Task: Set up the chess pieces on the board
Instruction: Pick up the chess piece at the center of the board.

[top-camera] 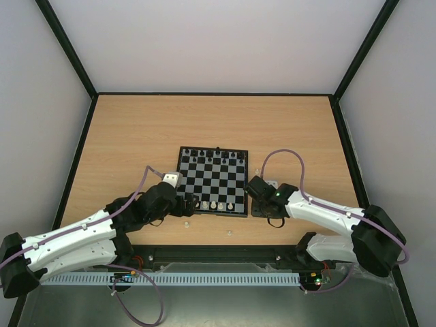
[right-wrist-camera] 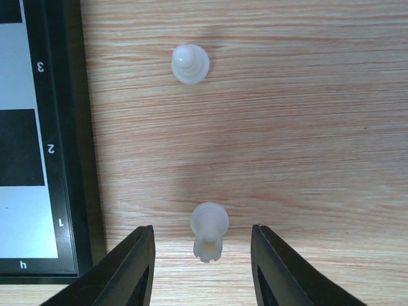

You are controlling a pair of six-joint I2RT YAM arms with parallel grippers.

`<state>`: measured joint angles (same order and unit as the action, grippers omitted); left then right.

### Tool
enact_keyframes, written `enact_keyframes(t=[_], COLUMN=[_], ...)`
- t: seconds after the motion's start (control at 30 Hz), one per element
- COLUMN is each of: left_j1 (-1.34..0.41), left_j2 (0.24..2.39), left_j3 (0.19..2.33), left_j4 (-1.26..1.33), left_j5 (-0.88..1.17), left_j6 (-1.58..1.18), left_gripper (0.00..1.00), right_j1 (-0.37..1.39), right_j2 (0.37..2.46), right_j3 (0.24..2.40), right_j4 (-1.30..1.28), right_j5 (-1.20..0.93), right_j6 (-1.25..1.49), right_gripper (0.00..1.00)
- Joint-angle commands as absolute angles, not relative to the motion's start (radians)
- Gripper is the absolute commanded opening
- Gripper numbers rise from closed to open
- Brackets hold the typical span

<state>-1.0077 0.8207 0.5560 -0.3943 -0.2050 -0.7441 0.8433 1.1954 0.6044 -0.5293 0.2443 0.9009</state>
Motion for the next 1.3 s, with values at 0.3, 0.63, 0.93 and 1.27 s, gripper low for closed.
enact_keyframes(t=[0.3,0.63,0.93,1.27], left_j1=[-1.012,-1.012,-1.012,-1.012], left_j2=[0.810,0.808,0.811,0.830], left_j3=[0.545,0.544,0.542,0.551], left_j4=[-0.392,-0.395,-0.395,-0.394], left_j5=[-0.201,-0.204,-0.206,-0.215], left_j6=[-0.747,-0.747,-0.747,-0.747], left_gripper=[0.99,0.99,0.99,0.99], right_j1=[0.831,0.830,0.831,0.896], right_j2=[1.226,1.233,1.229,1.163], right_j3=[0.620,0.617,0.633,0.725], right_j4=[-0.551,-0.547,-0.555,-0.642], right_j5=[0.260,0.265,0.252,0.258], right_j6=[0.895,0.893,0.888,0.896], right_gripper=[0.25,0.16,0.10,0.08])
